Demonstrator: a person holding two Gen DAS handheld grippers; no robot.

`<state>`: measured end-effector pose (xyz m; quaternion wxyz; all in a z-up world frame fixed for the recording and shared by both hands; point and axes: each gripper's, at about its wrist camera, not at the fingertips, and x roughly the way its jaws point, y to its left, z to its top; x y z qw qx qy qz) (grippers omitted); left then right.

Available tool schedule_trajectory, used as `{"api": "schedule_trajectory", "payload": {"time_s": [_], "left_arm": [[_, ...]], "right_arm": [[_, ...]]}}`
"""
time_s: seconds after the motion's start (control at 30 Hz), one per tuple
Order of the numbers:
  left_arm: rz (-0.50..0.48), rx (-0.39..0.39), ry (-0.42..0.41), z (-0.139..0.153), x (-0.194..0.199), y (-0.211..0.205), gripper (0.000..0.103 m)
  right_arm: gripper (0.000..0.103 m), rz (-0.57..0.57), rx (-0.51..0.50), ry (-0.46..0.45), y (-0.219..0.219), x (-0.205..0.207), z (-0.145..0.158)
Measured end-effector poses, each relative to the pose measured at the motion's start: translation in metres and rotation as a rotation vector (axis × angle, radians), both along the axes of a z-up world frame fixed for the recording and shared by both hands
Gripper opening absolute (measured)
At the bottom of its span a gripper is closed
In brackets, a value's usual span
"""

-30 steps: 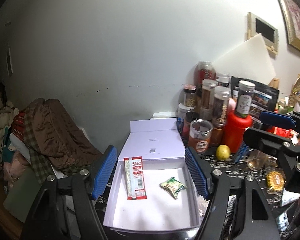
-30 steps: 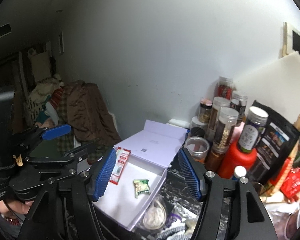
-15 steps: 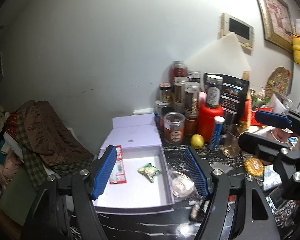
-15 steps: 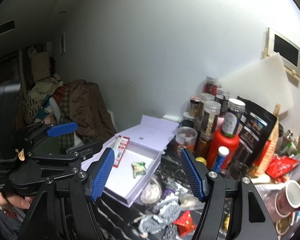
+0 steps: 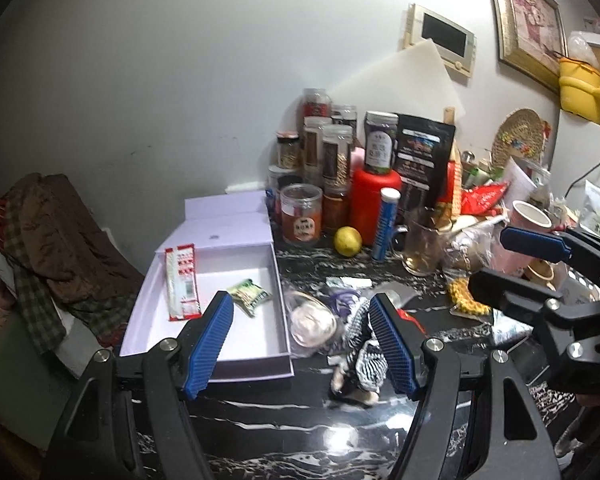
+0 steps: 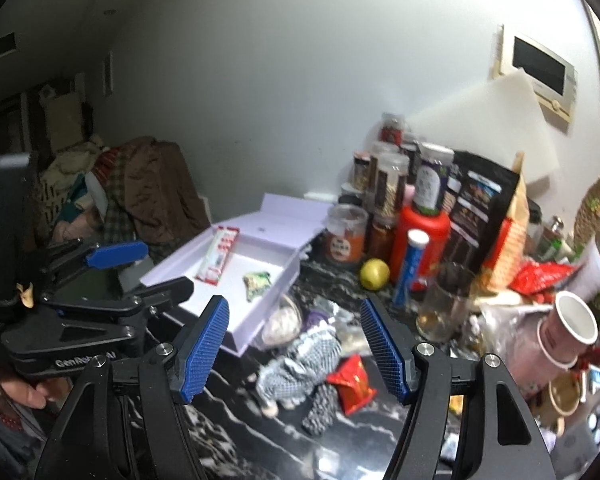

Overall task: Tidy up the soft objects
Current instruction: 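Withdraw both open grippers from the box back toward the gingham cloth items, then grasp the gingham scrunchie with the right gripper while the left gripper grasps the lace-trimmed gingham cloth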

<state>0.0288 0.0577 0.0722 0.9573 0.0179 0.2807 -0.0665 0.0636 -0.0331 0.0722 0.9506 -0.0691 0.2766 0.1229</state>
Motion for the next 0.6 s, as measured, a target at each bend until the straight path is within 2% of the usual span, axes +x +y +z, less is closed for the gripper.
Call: {"api": "schedule_trajectory", "payload": {"time_s": [0.3, 0.6], "left_arm": [[-0.071, 0.022, 0.066, -0.035, 0.001, -0.027, 0.070], [-0.071, -0.028, 0.166, -0.071, 0.011, -0.035, 0.070]], "right_arm": [[0.069, -0.068, 0.013, 0.075, -0.021, -0.004, -0.037], [0.069, -0.110, 0.041, 0.195, -0.039, 0.004, -0.088]]}}
